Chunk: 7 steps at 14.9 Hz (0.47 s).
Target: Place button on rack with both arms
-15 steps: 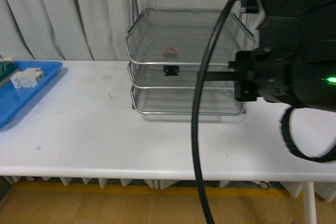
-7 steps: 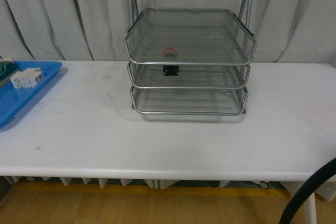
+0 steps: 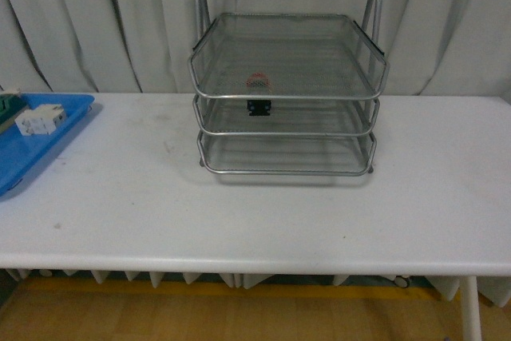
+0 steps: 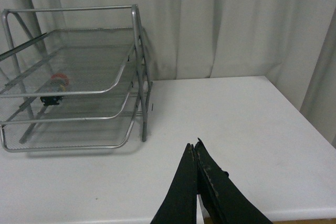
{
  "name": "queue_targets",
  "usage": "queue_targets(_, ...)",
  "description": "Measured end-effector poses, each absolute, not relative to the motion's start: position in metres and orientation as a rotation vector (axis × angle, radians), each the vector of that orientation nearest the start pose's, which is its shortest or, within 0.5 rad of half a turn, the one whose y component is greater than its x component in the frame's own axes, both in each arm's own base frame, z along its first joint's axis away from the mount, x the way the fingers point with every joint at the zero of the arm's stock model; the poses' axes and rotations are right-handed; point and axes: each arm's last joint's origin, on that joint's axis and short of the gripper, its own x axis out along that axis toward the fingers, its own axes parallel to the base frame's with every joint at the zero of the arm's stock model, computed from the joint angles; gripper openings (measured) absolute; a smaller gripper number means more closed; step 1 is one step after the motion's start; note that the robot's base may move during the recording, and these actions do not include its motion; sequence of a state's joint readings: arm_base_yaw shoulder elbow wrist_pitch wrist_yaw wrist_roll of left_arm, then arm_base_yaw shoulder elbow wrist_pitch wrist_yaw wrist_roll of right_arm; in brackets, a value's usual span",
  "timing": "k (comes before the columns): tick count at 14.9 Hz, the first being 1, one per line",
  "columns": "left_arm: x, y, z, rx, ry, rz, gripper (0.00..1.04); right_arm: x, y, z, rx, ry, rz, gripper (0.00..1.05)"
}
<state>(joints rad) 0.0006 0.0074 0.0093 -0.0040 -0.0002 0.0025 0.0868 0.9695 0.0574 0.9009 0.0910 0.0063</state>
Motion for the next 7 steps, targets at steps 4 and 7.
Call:
queue_targets(4,0.098,0.0,0.166,0.002,0.002,0.001,0.98,0.147,-0.001,0.164,0.006,0.009,-0.009,0.02)
queue_targets(7,0.098,0.0,0.166,0.002,0.002,0.001,0.98,0.137,-0.001,0.166,0.006,0.004,-0.007,0.02)
